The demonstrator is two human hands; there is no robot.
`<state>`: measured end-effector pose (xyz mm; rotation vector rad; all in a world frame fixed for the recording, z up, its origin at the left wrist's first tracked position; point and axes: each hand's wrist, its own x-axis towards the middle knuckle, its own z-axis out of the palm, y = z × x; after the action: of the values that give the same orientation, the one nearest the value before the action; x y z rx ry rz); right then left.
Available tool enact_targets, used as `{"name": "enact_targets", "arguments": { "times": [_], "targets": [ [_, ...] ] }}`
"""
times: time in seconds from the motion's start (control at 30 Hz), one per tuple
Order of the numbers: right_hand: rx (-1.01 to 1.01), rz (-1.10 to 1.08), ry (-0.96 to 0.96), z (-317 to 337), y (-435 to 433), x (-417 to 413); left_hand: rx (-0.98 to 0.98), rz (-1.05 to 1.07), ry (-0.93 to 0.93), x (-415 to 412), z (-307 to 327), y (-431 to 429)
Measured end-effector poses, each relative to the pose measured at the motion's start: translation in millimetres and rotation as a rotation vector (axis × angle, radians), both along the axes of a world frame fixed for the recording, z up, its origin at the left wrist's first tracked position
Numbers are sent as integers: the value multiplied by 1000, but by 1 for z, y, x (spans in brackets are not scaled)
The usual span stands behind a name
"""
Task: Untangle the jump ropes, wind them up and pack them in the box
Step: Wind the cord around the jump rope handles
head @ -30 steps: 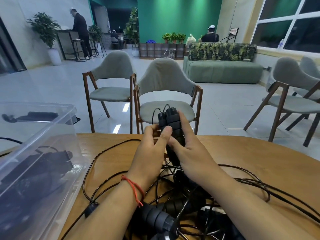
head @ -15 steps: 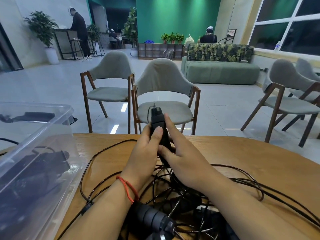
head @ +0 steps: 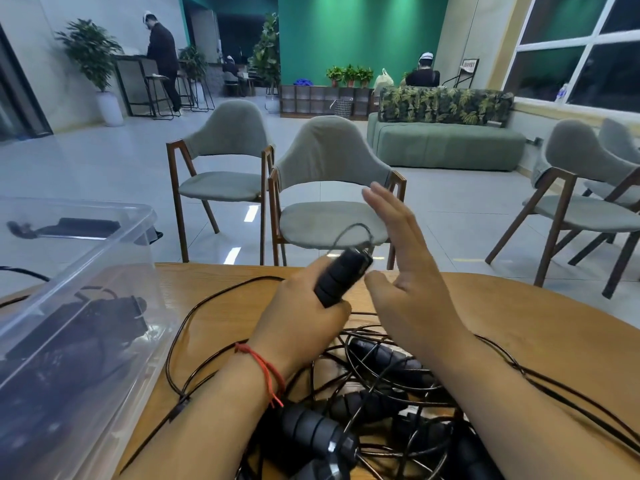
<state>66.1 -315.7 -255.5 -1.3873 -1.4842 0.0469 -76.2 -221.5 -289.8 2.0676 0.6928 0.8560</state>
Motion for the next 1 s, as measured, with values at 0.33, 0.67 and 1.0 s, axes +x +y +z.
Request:
{"name": "enact_targets", "arguments": {
  "times": [0.33, 0.67, 1.0],
  "targets": [
    [-145, 35, 71, -18, 3, 12, -41, -115, -180, -5, -7, 6],
    [-397, -12, 4, -31, 14, 11, -929, -222, -887, -7, 7, 12],
    [-531, 56, -82, -31, 14, 6, -1025, -205, -779, -5, 16, 2]
  ]
}}
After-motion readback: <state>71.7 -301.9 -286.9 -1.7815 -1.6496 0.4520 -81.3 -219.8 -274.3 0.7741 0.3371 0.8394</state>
